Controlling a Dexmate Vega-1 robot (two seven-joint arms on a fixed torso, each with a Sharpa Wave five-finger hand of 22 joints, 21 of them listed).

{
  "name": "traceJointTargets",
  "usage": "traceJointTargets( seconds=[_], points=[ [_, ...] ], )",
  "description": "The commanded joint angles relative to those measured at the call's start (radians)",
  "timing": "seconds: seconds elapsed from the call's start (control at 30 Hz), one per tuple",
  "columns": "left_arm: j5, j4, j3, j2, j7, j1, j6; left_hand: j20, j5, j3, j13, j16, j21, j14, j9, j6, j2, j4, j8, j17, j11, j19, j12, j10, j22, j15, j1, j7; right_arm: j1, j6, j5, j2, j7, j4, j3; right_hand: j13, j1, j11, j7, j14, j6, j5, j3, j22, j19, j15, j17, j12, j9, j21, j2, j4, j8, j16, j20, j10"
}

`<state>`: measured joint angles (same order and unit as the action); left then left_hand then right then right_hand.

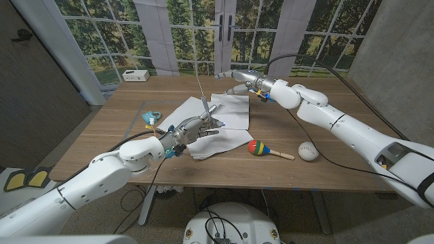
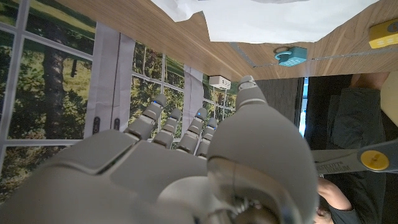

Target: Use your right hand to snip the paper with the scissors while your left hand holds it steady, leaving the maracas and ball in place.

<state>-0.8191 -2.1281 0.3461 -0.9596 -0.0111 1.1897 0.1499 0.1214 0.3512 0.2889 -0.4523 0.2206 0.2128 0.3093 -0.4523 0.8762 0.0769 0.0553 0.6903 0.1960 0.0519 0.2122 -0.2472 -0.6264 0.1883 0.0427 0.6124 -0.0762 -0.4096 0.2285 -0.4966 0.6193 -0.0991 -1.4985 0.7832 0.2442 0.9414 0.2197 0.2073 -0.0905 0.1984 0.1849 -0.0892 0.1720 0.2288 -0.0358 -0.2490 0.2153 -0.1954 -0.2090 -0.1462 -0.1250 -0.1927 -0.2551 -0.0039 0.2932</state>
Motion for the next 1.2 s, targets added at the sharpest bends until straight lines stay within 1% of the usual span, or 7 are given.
traceJointTargets(
  seconds=[0.03,0.7,0.93,1.03,1.2],
  points=[
    [-0.001,-0.009,0.0,-0.003,0.013,-0.003,0.013,-0.004,0.002,0.008,-0.006,0.001,-0.003,-0.001,-0.002,-0.038,-0.01,0.0,-0.001,-0.001,0.108,0.005,-0.001,-0.116,0.001,0.036,0.004,0.049,0.012,0.016,-0.017,-0.013,0.007,0.022,0.016,0.002,0.014,-0.001,0.003,0.009,0.002,0.005,-0.003,0.004,0.0,-0.172,-0.002,0.004,0.001,0.006,0.002,-0.004,-0.007,0.004,-0.003,0.009],
    [-0.005,-0.006,-0.002,-0.005,0.0,-0.002,0.004,-0.009,0.0,0.012,-0.011,0.001,-0.003,0.0,-0.003,-0.032,-0.014,0.003,-0.002,-0.001,0.11,0.003,-0.001,-0.119,0.001,0.042,0.01,0.05,0.036,0.023,-0.03,-0.038,-0.016,0.066,0.047,0.003,0.018,-0.001,0.004,0.015,0.003,0.005,-0.006,0.004,-0.004,-0.171,-0.001,0.003,0.001,0.009,0.0,-0.004,-0.006,0.005,-0.004,0.008],
    [-0.003,-0.007,-0.002,-0.008,-0.004,-0.002,0.003,-0.009,0.0,0.013,-0.012,0.0,-0.004,-0.001,-0.004,-0.032,-0.015,0.003,-0.002,-0.001,0.109,0.002,-0.001,-0.12,0.001,0.043,0.012,0.05,0.033,0.036,-0.036,-0.036,-0.005,0.062,0.051,0.004,0.018,-0.001,0.004,0.016,0.003,0.005,-0.006,0.004,-0.005,-0.17,-0.001,0.002,0.001,0.01,-0.001,-0.003,-0.006,0.005,-0.004,0.006],
    [-0.001,-0.007,0.0,-0.005,-0.004,-0.003,0.001,-0.011,0.0,0.013,-0.012,0.0,-0.003,-0.001,-0.003,-0.029,-0.016,0.004,-0.002,-0.001,0.109,0.003,-0.001,-0.123,0.001,0.042,0.013,0.05,0.032,0.022,-0.063,-0.036,0.002,0.054,0.059,0.004,0.017,-0.001,0.003,0.016,0.003,0.005,-0.006,0.004,-0.007,-0.17,-0.001,0.002,0.001,0.01,-0.003,-0.002,-0.006,0.004,-0.002,0.005],
    [0.001,-0.006,0.002,-0.01,-0.014,-0.007,0.002,-0.012,0.0,0.014,-0.014,-0.001,-0.004,-0.003,-0.004,-0.029,-0.017,0.004,-0.003,-0.001,0.11,0.003,0.001,-0.119,0.001,0.04,0.016,0.051,0.034,0.02,-0.065,-0.039,0.002,0.06,0.062,0.004,0.01,-0.001,0.003,0.017,0.005,0.004,-0.004,0.004,-0.008,-0.167,-0.002,0.002,0.001,0.011,-0.003,0.003,-0.007,0.003,-0.001,0.005]
  ],
)
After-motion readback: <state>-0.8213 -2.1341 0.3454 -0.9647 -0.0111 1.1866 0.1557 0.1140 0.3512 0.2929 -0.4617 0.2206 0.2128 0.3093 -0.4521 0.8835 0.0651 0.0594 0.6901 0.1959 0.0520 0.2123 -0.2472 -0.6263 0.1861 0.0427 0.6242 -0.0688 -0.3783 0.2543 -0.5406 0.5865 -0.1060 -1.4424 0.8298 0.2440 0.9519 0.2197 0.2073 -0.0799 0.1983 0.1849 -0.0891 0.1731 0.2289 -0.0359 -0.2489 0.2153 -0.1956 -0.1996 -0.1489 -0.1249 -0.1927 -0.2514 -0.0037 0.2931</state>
